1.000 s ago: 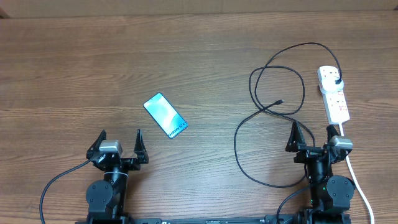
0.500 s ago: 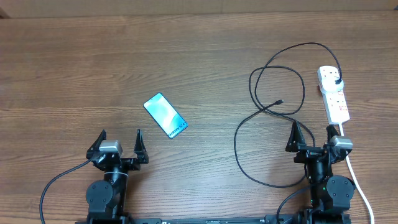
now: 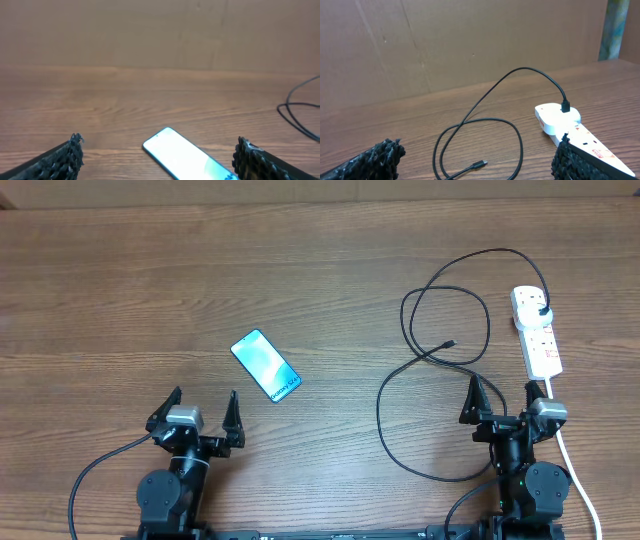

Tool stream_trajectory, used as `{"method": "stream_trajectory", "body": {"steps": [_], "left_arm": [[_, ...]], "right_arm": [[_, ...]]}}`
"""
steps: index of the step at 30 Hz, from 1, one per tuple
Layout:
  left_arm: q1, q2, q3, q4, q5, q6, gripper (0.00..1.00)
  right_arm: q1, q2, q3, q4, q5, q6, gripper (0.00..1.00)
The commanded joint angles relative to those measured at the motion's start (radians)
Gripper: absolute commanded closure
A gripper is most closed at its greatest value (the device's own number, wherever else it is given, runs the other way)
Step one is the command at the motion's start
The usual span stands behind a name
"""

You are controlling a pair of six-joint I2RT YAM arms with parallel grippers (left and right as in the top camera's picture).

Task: Plug charger to phone and switch on socket
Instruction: 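Move the left gripper forward over the smartphone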

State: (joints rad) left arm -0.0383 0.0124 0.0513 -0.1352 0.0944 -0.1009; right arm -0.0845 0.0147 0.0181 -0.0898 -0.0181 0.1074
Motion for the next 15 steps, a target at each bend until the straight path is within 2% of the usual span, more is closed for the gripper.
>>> {"method": "stream_trajectory", "body": {"steps": [1, 7, 15], "left_arm": [[0.005, 0.002, 0.134, -0.054, 0.029, 0.007, 0.0], [0.005, 0.118, 0.326, -0.175, 0.03, 0.007, 0.0], [0.005, 0.41, 0.596, -0.263, 0.034, -0.078, 0.0]], "right_arm": [[0.005, -0.012, -0.01, 0.006, 0.001, -0.004, 0.0], [0.005, -0.012, -0.01, 0.006, 0.001, -0.004, 0.0], [0.005, -0.012, -0.01, 0.006, 0.001, -0.004, 0.0]]}}
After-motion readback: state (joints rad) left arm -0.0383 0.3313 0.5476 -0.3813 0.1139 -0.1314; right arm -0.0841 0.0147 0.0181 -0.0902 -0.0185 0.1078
